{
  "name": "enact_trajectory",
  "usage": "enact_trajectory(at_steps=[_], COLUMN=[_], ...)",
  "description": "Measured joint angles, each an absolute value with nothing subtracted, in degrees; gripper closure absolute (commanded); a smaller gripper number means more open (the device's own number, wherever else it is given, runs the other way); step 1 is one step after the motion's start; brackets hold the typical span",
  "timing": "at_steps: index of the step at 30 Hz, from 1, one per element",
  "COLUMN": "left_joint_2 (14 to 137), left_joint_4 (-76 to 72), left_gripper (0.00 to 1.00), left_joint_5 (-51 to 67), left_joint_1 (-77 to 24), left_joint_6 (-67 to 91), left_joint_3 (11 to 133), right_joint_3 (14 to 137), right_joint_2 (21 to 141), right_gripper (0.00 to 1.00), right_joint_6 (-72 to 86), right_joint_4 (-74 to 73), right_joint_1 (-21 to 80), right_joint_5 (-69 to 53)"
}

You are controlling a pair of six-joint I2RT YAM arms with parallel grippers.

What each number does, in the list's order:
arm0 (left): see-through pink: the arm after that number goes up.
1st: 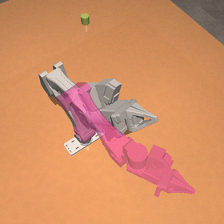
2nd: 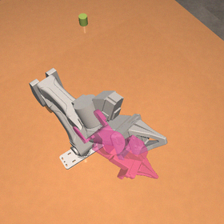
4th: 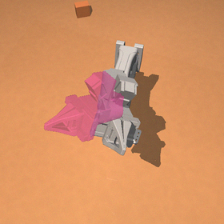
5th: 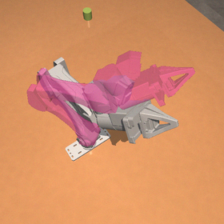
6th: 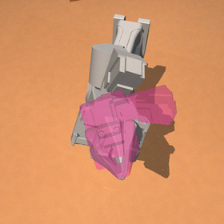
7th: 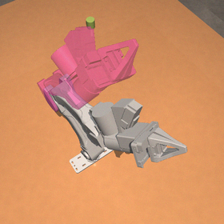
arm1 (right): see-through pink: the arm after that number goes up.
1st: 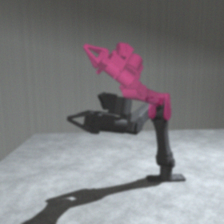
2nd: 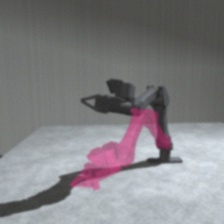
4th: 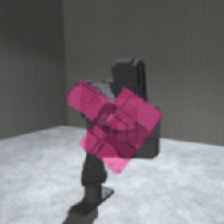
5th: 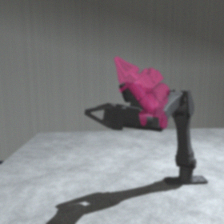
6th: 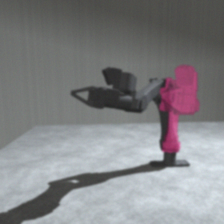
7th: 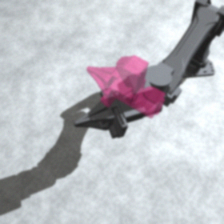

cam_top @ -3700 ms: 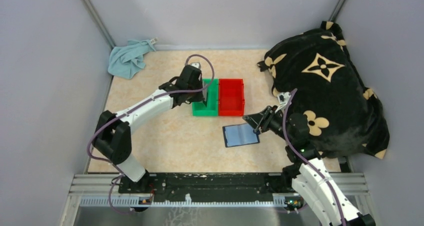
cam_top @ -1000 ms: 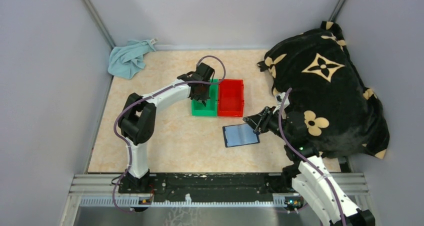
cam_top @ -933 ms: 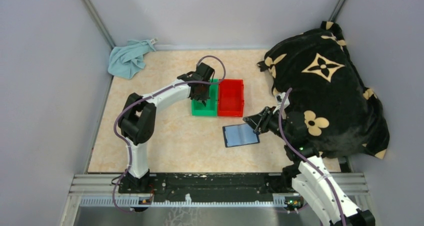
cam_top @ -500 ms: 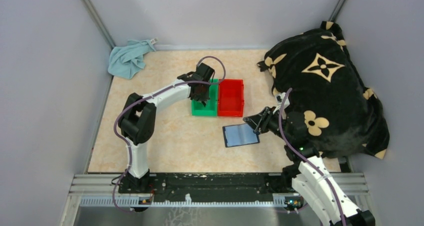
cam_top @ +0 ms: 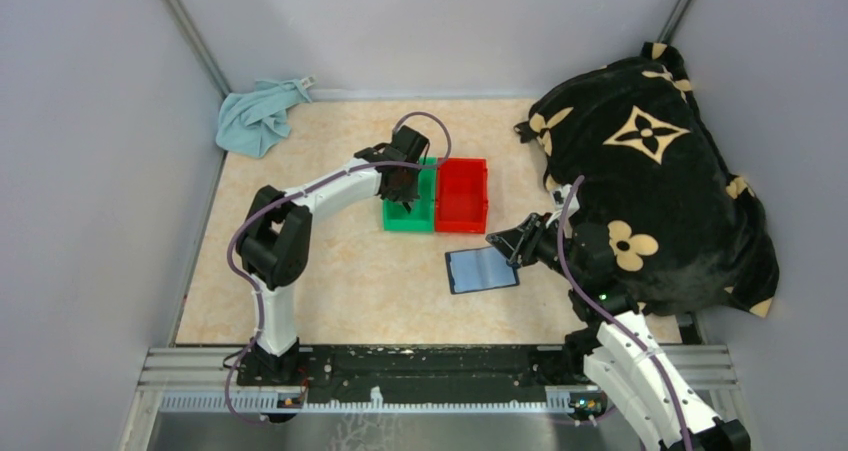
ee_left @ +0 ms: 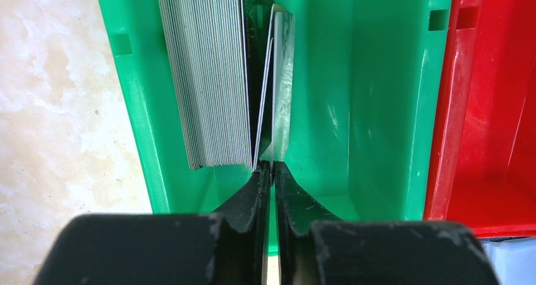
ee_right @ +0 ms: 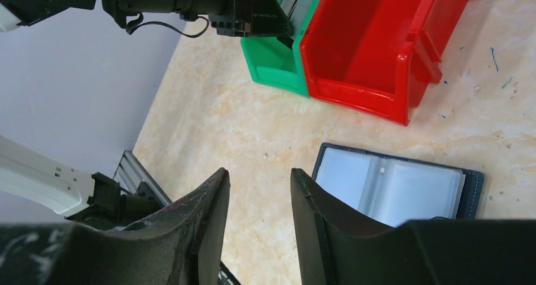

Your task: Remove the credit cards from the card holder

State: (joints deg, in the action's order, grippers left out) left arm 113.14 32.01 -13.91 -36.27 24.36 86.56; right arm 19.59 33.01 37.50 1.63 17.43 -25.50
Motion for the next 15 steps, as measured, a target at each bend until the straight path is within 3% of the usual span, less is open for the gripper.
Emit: enact_trajectory(at_steps=[15], left_joint_2=[108.57], left_joint_4=[33.17], left_gripper=[0.87], left_joint_5=[-14.39], left_joint_1=[-36.25], left_joint_6=[24.36], left_joint_3=[86.56], right_joint_3=[19.49], right_joint_2=[31.90], right_gripper=[0.59], right_joint_6=[37.54], right_joint_4=[1.61], right_joint_1=[17.43], right_joint_5=[-25.50])
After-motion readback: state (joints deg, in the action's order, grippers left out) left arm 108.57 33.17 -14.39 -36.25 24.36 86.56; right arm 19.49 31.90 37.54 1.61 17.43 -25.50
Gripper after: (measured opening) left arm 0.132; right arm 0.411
